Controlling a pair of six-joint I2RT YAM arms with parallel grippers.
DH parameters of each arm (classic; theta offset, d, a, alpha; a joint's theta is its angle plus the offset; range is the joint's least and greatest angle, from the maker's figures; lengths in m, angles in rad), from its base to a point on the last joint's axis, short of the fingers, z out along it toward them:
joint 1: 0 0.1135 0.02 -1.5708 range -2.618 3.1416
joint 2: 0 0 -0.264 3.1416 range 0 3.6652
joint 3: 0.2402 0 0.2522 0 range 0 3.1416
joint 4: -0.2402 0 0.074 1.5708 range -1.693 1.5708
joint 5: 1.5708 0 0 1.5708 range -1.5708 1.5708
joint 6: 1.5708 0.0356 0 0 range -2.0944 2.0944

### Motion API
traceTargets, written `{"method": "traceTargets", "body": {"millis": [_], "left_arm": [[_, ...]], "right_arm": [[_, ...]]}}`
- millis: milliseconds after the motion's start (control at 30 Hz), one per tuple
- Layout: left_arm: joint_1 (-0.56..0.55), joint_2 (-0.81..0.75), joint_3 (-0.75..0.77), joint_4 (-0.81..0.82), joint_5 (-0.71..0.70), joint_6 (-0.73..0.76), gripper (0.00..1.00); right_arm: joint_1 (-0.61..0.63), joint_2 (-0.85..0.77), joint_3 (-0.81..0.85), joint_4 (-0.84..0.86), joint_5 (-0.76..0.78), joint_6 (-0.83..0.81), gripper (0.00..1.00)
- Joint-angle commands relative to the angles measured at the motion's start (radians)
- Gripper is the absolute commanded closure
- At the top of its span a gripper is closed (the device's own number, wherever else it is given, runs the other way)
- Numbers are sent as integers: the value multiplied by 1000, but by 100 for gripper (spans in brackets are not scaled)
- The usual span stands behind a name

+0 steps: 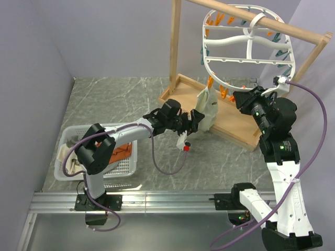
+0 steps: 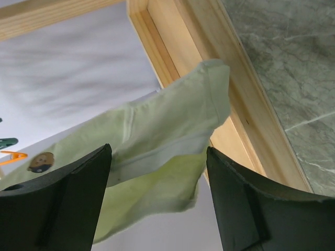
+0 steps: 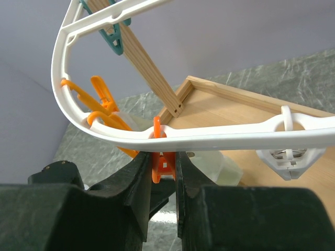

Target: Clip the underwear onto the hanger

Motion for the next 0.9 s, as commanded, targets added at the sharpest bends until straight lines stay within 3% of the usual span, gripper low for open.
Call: {"method": "traceTargets", "body": {"millis": [0,267,400,533,567,867], "left_arm": [[-4,20,76,-57,-24,478,21],[-11,36,131,-165,-7,499,29],[-37,0,148,-281,7,435,49],[-88,3,258,-442,-11,241,69],[-97,19,287,-471,-25,201,78],[-168,203,789,-896,-93,-223,99]], "right_arm": [[0,-6,9,31,1,-4,100],[-1,-12,3,33,1,-8,100],[-4,-12,3,33,-4,-8,100],[-3,-13,0,38,-9,-7,100],[-4,-16,0,38,-10,-8,100],[-8,-21,-2,39,-15,-4,100]]}}
